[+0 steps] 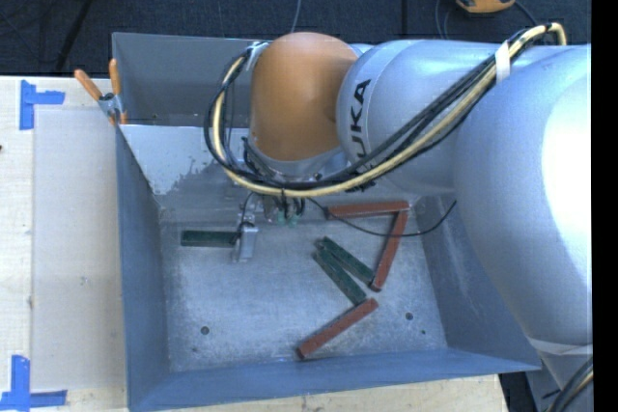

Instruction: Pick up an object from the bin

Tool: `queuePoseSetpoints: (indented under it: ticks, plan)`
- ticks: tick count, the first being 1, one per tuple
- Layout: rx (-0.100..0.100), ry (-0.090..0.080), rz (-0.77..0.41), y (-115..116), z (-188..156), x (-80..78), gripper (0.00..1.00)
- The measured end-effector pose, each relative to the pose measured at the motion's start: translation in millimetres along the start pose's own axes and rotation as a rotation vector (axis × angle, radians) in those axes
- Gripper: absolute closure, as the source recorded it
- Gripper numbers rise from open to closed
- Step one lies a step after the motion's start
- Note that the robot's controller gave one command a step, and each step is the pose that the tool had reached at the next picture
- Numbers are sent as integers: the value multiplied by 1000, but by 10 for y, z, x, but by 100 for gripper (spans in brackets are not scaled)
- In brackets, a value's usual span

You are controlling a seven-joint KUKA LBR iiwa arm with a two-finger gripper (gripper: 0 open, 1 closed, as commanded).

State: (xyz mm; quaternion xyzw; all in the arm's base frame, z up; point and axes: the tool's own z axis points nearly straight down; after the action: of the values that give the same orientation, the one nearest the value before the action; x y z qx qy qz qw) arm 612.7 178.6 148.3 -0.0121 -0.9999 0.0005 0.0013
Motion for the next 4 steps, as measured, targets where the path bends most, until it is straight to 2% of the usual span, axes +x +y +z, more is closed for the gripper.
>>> queuePoseSetpoints:
  ticks: [1,2,3,4]
  plan:
    - [-1,-3,101,129,178,-57,0]
    - [1,3,28,185,827,-51,0]
    - [-2,-2,177,116,781,-30,100]
    - [-2,-2,177,116,781,-30,100]
